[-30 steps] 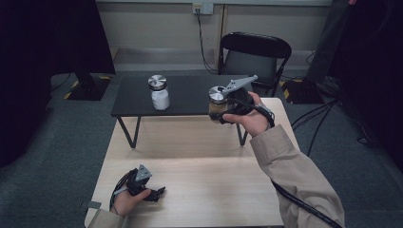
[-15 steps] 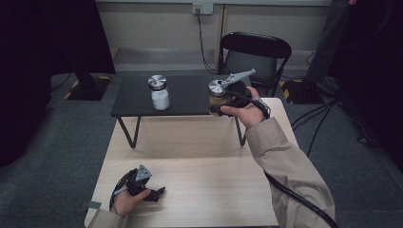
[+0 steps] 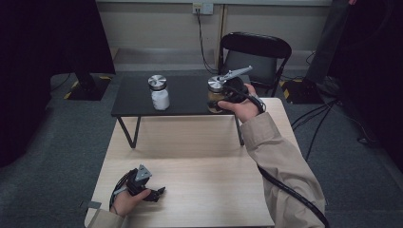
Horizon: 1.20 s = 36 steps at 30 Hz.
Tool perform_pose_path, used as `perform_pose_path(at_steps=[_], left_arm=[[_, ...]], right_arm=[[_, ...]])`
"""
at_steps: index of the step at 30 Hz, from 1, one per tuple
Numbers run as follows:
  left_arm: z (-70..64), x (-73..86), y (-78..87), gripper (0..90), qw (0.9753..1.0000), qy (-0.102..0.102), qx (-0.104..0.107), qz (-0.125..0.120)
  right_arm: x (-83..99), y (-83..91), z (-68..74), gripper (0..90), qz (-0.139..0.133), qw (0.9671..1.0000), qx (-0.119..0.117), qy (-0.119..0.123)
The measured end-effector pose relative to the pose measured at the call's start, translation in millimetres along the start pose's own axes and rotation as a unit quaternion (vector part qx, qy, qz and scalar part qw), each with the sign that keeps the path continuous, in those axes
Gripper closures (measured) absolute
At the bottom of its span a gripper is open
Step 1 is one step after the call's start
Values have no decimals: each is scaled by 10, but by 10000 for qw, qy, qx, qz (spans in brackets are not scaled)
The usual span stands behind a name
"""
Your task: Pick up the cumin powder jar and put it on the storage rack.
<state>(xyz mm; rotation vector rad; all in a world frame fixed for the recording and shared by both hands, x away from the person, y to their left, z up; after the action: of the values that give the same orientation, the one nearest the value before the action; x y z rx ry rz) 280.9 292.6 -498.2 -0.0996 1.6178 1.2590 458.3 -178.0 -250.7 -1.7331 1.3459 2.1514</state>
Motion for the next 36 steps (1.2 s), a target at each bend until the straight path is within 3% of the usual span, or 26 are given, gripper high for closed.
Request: perform_pose_path(at_steps=[18, 23, 25, 31, 36], left_arm=[[15, -1, -1, 0, 10000, -34, 26, 2], [23, -12, 3, 0, 10000, -86, 30, 37], [22, -9, 1, 0, 10000, -79, 27, 27], [23, -11, 1, 0, 10000, -81, 31, 32], [24, -11, 1, 0, 10000, -82, 31, 32]], right_arm=[[16, -118, -194, 307, 97, 9996, 42, -250], [32, -141, -223, 294, 21, 9998, 13, -178], [51, -134, -225, 289, -90, 9996, -13, -283], [32, -137, -205, 292, -3, 9999, 29, -154], [79, -149, -220, 211, 1, 9998, 39, -202]])
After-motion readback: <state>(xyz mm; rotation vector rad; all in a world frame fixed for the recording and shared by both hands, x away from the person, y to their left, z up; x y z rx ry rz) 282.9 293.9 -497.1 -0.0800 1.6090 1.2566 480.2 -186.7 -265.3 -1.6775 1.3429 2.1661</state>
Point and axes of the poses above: each handheld gripper's, and its own axes: y roughly backward along the jaws, x roughly out of its underside, z roughly to its left, the point moved 2 cm from there along -y, roughly forward along the jaws, and after that the axes turned 4 degrees about -y, right-handed, at the moved point
